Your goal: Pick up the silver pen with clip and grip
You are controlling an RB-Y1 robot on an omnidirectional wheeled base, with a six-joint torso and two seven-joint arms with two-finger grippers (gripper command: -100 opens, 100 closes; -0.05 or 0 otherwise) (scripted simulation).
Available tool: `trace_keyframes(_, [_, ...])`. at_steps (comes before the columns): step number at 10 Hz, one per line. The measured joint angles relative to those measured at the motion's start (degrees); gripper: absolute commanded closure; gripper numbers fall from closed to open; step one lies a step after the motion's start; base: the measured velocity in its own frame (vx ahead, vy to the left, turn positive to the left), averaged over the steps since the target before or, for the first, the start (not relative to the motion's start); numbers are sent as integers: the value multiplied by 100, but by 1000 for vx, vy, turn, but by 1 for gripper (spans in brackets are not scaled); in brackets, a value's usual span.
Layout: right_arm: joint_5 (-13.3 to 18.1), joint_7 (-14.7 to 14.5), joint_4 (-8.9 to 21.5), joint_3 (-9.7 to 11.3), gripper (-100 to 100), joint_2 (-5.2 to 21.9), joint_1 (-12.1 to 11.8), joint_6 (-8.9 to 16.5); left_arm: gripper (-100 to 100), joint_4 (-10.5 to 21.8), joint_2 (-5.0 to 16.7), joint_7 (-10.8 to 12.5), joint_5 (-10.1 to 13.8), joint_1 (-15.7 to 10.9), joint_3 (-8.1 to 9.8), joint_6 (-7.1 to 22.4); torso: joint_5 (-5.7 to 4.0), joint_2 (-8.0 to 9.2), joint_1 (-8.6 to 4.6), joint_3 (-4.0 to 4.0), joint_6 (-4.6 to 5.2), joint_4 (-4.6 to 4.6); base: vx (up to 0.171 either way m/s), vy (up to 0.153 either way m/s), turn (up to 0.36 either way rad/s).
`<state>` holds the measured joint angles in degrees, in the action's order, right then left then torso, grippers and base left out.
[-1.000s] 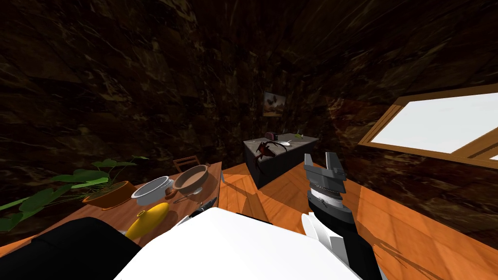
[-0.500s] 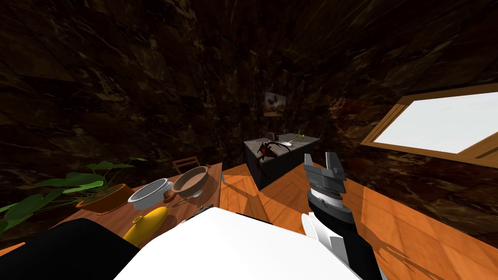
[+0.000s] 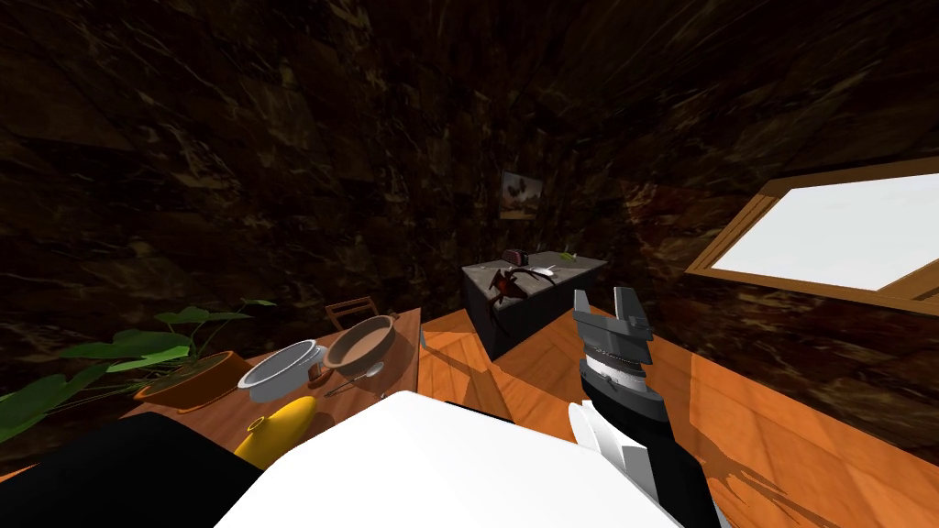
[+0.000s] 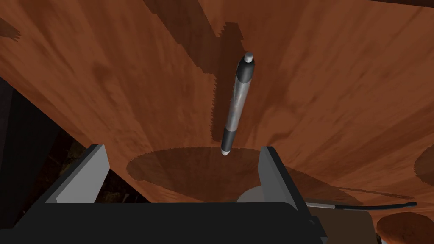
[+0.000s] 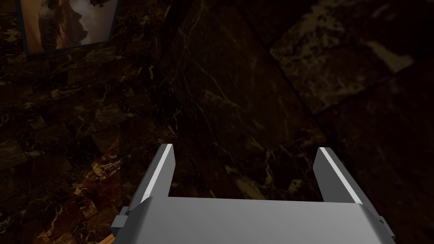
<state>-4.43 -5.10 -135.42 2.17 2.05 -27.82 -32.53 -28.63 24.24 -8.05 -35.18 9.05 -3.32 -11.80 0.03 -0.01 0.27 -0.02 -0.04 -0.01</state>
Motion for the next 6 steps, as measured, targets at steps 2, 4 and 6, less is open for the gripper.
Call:
trace_keyframes(2, [0,0,0,0,0,0,0,0,0,259,-41,-87,-50,-96,62,-52,-1,6,-12,3,1,2,4,24,-3])
trace_keyframes(4, [0,0,0,1,0,0,1,0,-100,180,-112,-146,-16,-65,137,15,-4,16,-18,9,3,4,-38,54,-191])
trace_keyframes(6, [0,0,0,0,0,0,2,0,-100,212,-358,-512,107,-130,526,146,1,33,7,19,3,8,-80,116,-218])
